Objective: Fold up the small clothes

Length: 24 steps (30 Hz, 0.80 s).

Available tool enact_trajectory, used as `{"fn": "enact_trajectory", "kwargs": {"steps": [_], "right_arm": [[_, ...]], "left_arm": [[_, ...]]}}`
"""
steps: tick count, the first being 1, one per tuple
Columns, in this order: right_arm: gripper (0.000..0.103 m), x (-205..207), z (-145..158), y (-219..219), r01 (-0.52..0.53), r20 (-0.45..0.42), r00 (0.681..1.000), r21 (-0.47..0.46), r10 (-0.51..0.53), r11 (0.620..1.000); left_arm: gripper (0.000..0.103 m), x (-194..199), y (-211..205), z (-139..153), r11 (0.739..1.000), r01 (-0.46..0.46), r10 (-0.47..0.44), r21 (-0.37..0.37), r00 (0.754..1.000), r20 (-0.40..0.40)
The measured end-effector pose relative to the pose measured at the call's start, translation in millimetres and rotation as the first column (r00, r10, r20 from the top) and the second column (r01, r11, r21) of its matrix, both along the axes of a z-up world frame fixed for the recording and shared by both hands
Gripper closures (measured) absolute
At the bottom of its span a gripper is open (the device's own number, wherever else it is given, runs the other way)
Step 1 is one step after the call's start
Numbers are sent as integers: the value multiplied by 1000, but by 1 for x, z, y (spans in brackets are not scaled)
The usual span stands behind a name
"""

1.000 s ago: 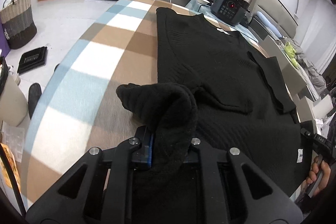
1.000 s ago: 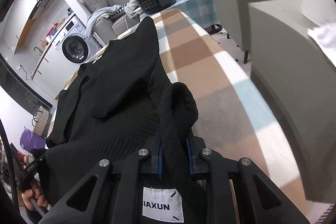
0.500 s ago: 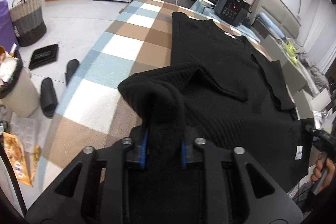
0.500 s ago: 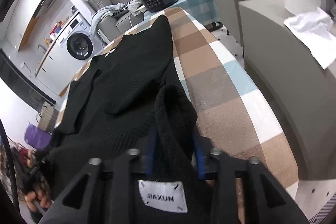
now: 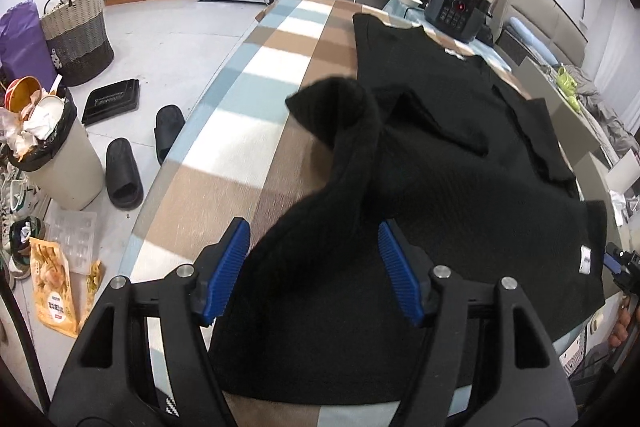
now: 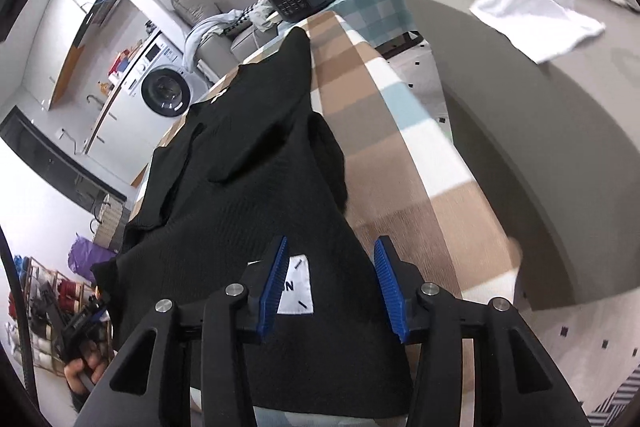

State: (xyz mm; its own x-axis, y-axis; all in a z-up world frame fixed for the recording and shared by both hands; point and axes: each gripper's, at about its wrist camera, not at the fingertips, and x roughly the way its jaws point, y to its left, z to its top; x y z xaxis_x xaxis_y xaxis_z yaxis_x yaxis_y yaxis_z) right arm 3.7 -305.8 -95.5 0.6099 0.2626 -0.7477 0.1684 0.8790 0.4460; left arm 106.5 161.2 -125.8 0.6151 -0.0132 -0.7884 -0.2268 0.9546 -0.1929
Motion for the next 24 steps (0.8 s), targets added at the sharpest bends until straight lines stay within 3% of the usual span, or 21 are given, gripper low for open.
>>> {"fn": "enact_trajectory", "kwargs": {"steps": [6, 8, 9, 10, 13, 24], "right_arm": [[58, -1, -4, 5, -19, -14, 1000, -12, 19, 1000], [58, 0, -5, 7, -24, -18, 1000, -23, 24, 999], [58, 0, -5, 7, -26, -15, 1000, -28, 25, 999], [58, 0, -6, 7, -29, -13, 1000, -31, 28, 999], [58, 1, -8, 8, -35, -13, 999, -34, 35, 999], [58, 10, -6, 0, -43, 4, 999, -59, 43, 997]], "left_arm": [[41, -4, -1, -5, 1000, 3, -3, 28, 1000, -16], [62, -5, 0, -6, 1000, -8, 8, 15, 1000, -9], [83, -6, 3, -8, 1000, -13, 13, -2, 1000, -11], [95, -5, 4, -8, 1000, -13, 12, -19, 1000, -9], [97, -12, 12, -4, 997, -33, 35, -73, 999, 29], [97, -16, 12, 7, 996, -35, 39, -78, 998, 45]]}}
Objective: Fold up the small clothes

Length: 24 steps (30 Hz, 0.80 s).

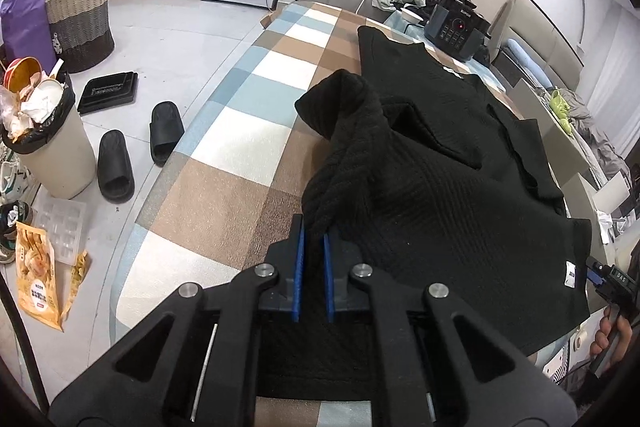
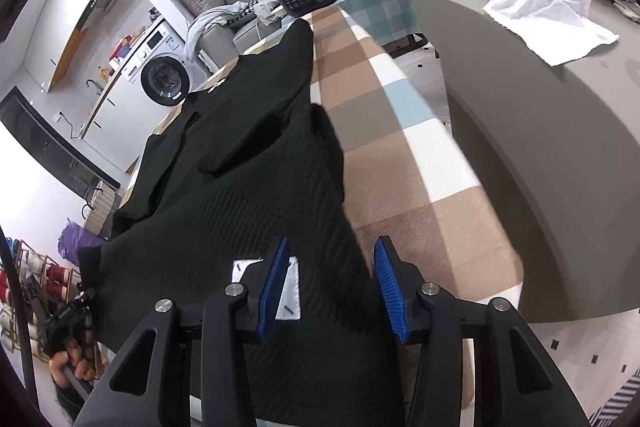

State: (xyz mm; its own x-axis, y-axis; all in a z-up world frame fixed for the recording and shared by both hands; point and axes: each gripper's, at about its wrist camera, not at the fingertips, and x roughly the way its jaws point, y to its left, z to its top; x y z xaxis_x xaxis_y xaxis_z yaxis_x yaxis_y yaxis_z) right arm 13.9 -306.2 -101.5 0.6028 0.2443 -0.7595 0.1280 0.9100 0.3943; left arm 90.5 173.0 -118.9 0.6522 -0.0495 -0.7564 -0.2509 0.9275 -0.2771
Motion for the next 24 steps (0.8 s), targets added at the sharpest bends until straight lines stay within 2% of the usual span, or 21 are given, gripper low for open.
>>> {"fn": "enact_trajectory", "kwargs": {"steps": [5, 9, 11, 12, 13, 16, 20, 24], "right_arm": [[58, 2, -8, 6, -40, -17, 999, -2, 40, 999], [58, -7, -9, 15, -66, 29, 997, -63, 68, 996], [72, -9, -9, 20, -69, 44, 996, -112, 74, 991], [90, -9, -9, 22, -73, 44, 996, -136, 79, 988], [93, -9, -8, 23, -79, 44, 995, -143, 86, 987], [95, -15, 7, 23, -78, 112, 989, -136, 93, 988], [96, -19, 39, 17, -51, 222, 973, -80, 67, 996], [96, -10, 65, 22, -19, 304, 952, -72, 40, 997]], "left_arm": [[97, 2, 1, -2, 1000, -6, 6, -7, 1000, -7], [97, 4, 1, -1, 1000, -6, 6, -4, 1000, -4], [97, 4, 1, -1, 1000, -7, 7, -7, 1000, 2], [98, 3, 2, 2, 1000, -8, 8, -9, 1000, 13], [99, 3, 1, 4, 1000, -8, 8, -11, 1000, 23], [99, 0, 1, 17, 1000, -10, 11, -15, 998, 66], [100, -1, -1, 39, 1000, -6, 7, -9, 991, 134], [100, 12, -1, 59, 1000, -8, 8, -2, 982, 187]]}}
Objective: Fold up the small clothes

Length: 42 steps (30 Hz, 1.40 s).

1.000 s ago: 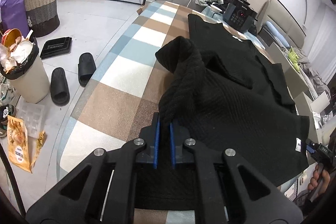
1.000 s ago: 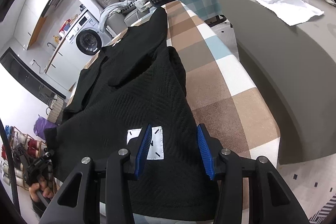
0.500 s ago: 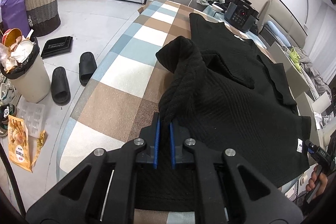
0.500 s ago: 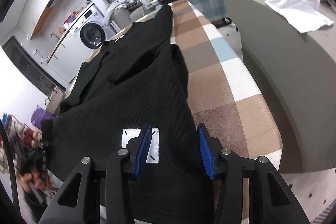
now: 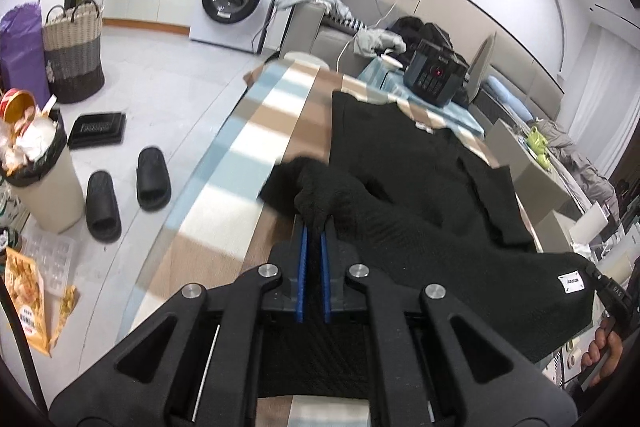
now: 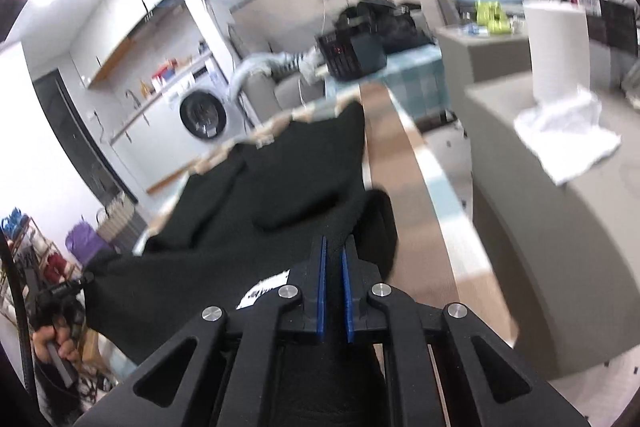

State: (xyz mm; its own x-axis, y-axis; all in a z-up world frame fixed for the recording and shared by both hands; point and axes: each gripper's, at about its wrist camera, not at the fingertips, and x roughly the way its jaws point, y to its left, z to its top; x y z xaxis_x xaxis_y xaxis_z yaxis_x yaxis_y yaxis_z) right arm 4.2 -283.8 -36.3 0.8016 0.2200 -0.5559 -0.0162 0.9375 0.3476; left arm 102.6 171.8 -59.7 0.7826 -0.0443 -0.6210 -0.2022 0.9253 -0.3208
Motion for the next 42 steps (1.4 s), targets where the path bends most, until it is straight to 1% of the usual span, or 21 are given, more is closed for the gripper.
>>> {"fn": "enact_trajectory", "kwargs": {"steps": [2, 5, 6, 9, 11, 12, 15, 17, 18, 20, 21, 23, 24, 25, 26, 27, 28, 31, 35, 39, 42], "right_arm": [[97, 12, 7, 1, 36, 22, 999, 3, -36, 999], [99, 35, 8, -5, 96, 22, 995, 23, -96, 995], [102, 43, 8, -7, 122, 26, 992, 29, -122, 992], [102, 68, -1, -15, 154, -24, 988, 44, -153, 987], [102, 80, -12, -17, 138, -103, 986, 65, -131, 988], [101, 81, -16, -19, 133, -121, 985, 74, -123, 988], [90, 70, -28, -21, 104, -192, 978, 101, -83, 990], [74, 57, -38, -20, 91, -223, 973, 108, -65, 990], [62, 51, -44, -20, 88, -242, 969, 119, -57, 989], [60, 42, -54, -17, 59, -259, 966, 140, -21, 988], [60, 39, -59, -14, 53, -278, 960, 132, -15, 990], [60, 36, -64, -10, 38, -286, 958, 119, -2, 992], [63, 36, -66, -7, 30, -287, 958, 106, 2, 994], [74, 36, -68, -5, 22, -287, 958, 99, 8, 995], [78, 36, -68, -2, 7, -285, 958, 82, 17, 997], [87, 35, -67, 0, 6, -282, 959, 62, 12, 998], [94, 34, -65, 2, -2, -266, 964, 48, 15, 999], [96, 31, -54, 4, -28, -207, 978, 62, 40, 998], [96, 38, -30, 2, 0, -109, 994, 38, 5, 999], [96, 68, -10, 1, 57, -41, 998, 15, -57, 998], [96, 98, -12, 0, 118, -46, 992, 15, -117, 993]], "left_arm": [[100, 11, 2, 6, 1000, -4, 4, -1, 1000, 13], [100, 38, 8, 10, 1000, -20, 20, -2, 999, 24], [100, 46, 10, 10, 1000, -27, 27, -2, 999, 22], [100, 78, 17, 0, 999, -41, 41, -1, 999, -14], [100, 92, 20, -11, 998, -55, 55, -9, 997, -49], [100, 96, 20, -16, 998, -55, 54, -14, 997, -61], [100, 99, 18, -27, 999, -53, 54, 7, 996, -73], [100, 99, 19, -33, 999, -54, 53, -2, 995, -84], [100, 99, 19, -35, 999, -54, 54, -3, 995, -87], [100, 96, 19, -38, 999, -52, 52, 1, 995, -87], [100, 96, 19, -39, 999, -52, 52, 0, 995, -86], [100, 97, 18, -40, 999, -53, 52, -3, 995, -85], [100, 96, 18, -39, 999, -54, 54, -3, 995, -87], [100, 95, 18, -39, 999, -53, 52, -4, 995, -86], [100, 95, 18, -40, 999, -53, 52, -4, 995, -85], [100, 94, 18, -40, 999, -53, 53, -6, 995, -85], [100, 94, 18, -39, 999, -52, 51, -6, 995, -84], [100, 89, 16, -37, 999, -49, 48, -6, 996, -75], [100, 89, 15, -28, 1000, -31, 31, -2, 998, -51], [100, 97, 14, -20, 1000, -26, 25, -5, 999, -31], [100, 107, 16, -24, 999, -34, 33, -16, 998, -46]]}}
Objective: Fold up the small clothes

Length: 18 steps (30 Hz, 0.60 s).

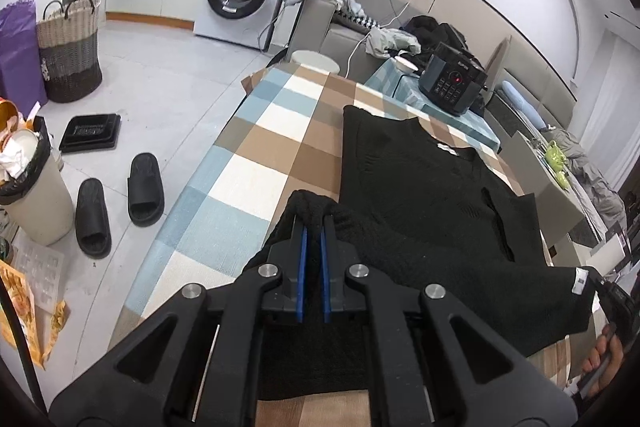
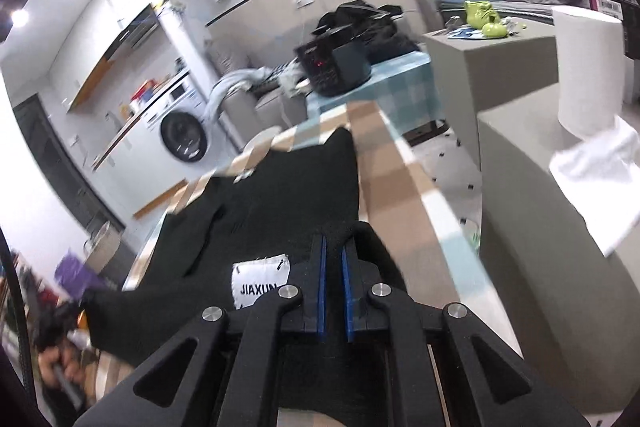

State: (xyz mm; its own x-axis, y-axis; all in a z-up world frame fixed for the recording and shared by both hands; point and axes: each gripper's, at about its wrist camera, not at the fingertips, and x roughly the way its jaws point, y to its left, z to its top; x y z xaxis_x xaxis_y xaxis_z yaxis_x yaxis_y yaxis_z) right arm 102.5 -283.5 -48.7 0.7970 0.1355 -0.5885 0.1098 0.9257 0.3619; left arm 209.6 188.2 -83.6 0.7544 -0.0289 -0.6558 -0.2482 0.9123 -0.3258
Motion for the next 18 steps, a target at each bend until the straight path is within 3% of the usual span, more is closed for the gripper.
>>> {"fn": "enact_trajectory", "kwargs": {"steps": [2, 5, 8, 10, 11, 16, 18], "right_arm": [[96, 18, -12, 0, 26, -38, 999, 11, -25, 1000], [91, 39, -34, 0, 57, -162, 985, -4, -57, 998], [83, 34, -43, -10, 70, -199, 978, 56, -58, 996], [61, 19, -41, -17, 74, -188, 980, 73, -59, 995], [58, 10, -41, -20, 71, -181, 982, 87, -55, 994], [54, -12, -56, -24, 16, -237, 971, 161, 23, 987], [54, -13, -62, -20, -1, -245, 969, 161, 41, 987]], "left_arm": [[100, 10, 2, -8, 1000, -6, 6, -8, 1000, -21], [98, 22, 4, -25, 1000, -29, 29, -4, 996, -85], [79, 21, 7, -33, 999, -37, 36, -7, 992, -122], [49, 16, 8, -38, 999, -30, 26, -22, 991, -129], [43, 13, 9, -41, 999, -33, 30, -20, 991, -134], [41, 8, 2, -57, 999, 12, -19, -39, 985, -170], [41, 12, -7, -62, 1000, 21, -22, -11, 984, -176]]}}
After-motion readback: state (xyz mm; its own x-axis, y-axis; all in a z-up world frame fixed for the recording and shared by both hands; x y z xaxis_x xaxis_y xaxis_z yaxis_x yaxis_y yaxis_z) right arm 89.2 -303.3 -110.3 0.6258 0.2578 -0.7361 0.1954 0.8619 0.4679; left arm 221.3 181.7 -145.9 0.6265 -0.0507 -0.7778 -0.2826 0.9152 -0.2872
